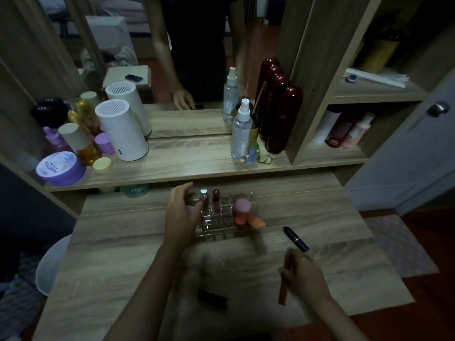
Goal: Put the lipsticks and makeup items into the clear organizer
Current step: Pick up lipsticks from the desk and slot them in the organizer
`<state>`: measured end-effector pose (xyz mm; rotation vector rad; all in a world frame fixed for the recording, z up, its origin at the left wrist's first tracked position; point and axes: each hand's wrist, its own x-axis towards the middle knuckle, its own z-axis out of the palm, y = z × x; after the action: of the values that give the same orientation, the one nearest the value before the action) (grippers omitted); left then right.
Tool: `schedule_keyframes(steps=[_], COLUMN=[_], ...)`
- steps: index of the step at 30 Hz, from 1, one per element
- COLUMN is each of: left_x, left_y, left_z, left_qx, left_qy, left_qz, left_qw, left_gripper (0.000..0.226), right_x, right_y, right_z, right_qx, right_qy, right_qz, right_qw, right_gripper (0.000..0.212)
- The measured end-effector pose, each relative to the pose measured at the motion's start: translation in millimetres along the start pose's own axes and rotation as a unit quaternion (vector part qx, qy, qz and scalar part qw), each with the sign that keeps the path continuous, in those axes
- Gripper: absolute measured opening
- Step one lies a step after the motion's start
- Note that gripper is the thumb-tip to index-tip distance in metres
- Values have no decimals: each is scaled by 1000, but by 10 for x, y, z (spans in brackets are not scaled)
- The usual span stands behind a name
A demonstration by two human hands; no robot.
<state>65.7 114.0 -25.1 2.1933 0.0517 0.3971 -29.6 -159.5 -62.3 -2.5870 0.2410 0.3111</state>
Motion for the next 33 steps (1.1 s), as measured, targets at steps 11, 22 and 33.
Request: schedule_keyframes(steps=[11, 22, 33], left_x=[-270, -889, -1131], left_y=[-160, -307, -481], left_z=[-202, -177, -349], left_qx=[23, 53, 63], left_qy=[9, -287, -376], left_qz=[-36, -28, 17], left_qw=[999, 956, 924], left_gripper=[34, 16, 39], right_x=[142, 665, 1000], right_y=[-144, -1437, -1534], right_z=[-457, -853, -358], right_qx=[81, 104, 73], right_qy=[101, 161, 86], right_qz=[-3, -227, -231], right_qw=[992, 955, 966], right_gripper=[19, 23, 20])
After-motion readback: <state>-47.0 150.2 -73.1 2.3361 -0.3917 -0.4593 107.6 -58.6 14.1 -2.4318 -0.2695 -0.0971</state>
